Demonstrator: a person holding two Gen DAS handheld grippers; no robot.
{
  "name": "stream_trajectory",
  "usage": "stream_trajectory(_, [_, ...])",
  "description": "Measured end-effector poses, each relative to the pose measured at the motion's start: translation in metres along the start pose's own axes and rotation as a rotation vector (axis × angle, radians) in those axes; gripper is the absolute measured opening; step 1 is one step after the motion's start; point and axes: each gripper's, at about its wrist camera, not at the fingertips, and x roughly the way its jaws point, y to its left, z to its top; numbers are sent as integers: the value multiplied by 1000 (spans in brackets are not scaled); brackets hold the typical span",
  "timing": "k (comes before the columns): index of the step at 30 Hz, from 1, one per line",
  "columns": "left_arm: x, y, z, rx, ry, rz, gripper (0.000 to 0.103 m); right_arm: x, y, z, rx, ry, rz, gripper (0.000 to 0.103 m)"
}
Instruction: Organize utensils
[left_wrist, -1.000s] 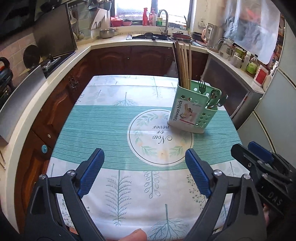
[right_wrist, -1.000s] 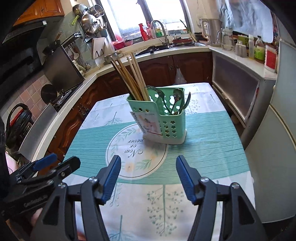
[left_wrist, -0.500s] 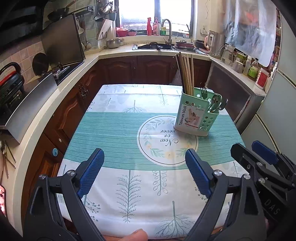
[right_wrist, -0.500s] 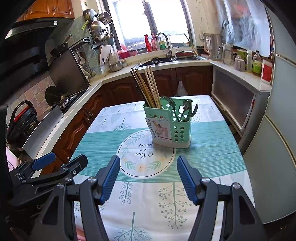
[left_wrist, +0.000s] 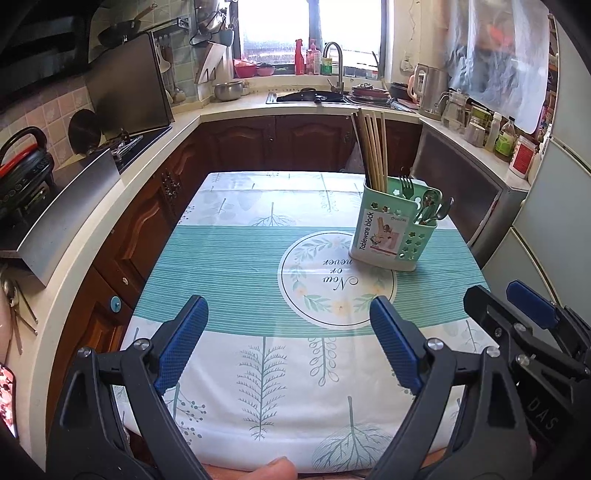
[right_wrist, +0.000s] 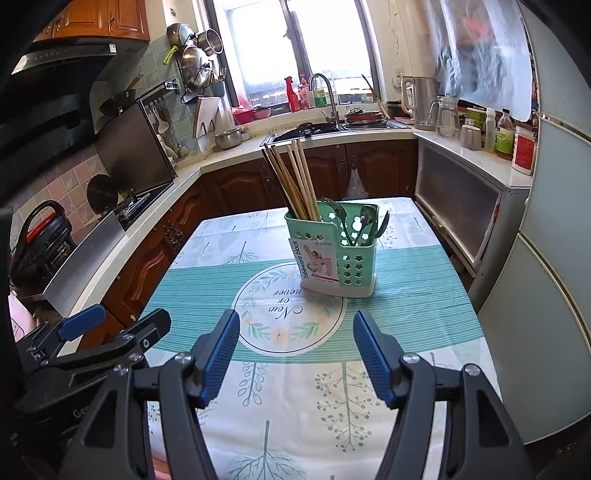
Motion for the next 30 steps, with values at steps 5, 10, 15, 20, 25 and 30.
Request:
stream_trajectory(5, [-2, 1, -1, 1, 2, 2, 88, 0, 0, 0, -1, -1, 1, 64])
stream_trajectory(10, [-4, 2, -2, -1, 1, 4, 88, -1, 0, 0, 1, 3, 1, 64])
stream_trajectory(15, [-5, 5, -3, -5, 1, 8, 88, -2, 0, 0, 0, 1, 2, 64])
stream_trajectory(20, [-5, 6, -4, -7, 1, 8, 88, -3, 1, -1, 0, 0, 1, 64])
stream_trajectory(25, [-5, 6, -3, -7, 1, 7, 88, -2, 1, -1, 0, 0, 1, 64])
stream_trajectory(30, [-5, 7, -3, -6, 0, 7, 88, -3, 1, -1, 0, 0, 1, 64])
